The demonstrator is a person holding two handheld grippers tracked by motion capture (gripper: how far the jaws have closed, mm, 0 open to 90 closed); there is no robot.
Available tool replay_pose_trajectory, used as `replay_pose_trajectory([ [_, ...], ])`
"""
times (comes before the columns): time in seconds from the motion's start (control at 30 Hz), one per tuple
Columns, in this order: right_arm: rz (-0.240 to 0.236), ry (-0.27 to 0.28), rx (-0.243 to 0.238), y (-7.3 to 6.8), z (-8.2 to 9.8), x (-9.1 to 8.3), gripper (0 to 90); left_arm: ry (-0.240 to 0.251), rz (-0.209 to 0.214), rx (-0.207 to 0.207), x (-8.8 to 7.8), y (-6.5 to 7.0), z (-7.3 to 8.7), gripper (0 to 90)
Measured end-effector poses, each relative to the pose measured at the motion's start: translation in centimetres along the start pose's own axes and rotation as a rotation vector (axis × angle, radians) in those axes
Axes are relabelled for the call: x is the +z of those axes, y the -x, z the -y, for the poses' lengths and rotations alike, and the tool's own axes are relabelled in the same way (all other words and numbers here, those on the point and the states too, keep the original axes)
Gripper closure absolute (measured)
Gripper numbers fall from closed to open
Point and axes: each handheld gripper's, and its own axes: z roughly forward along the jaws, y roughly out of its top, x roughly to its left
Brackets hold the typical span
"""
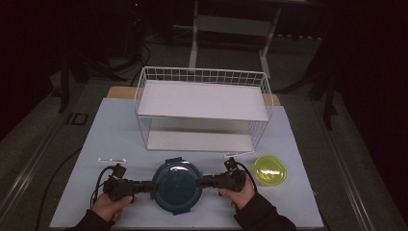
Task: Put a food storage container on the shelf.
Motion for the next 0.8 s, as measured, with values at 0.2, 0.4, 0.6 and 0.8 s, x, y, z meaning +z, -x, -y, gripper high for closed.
replay_pose_trajectory([
  [0.2, 0.015, 0.009, 0.025, -0.2, 0.3, -0.2, 55.5, 0.008, -0.018, 0.002, 0.1, 0.8, 0.1, 56.9],
  [0.4, 0.032, 0.019, 0.028, -0.5, 0.1, -0.6, 55.8, 0.022, -0.026, 0.0, 0.2, 1.4, -0.2, 57.1],
  [0.6, 0.036, 0.038, 0.002, -1.4, -0.8, -1.6, 56.0, 0.043, -0.023, 0.02, -0.2, 2.5, -1.3, 57.2],
  [0.8, 0.035, 0.063, -0.005, -2.3, -1.7, -2.8, 56.0, 0.071, -0.02, 0.038, -0.5, 3.8, -2.5, 57.1],
])
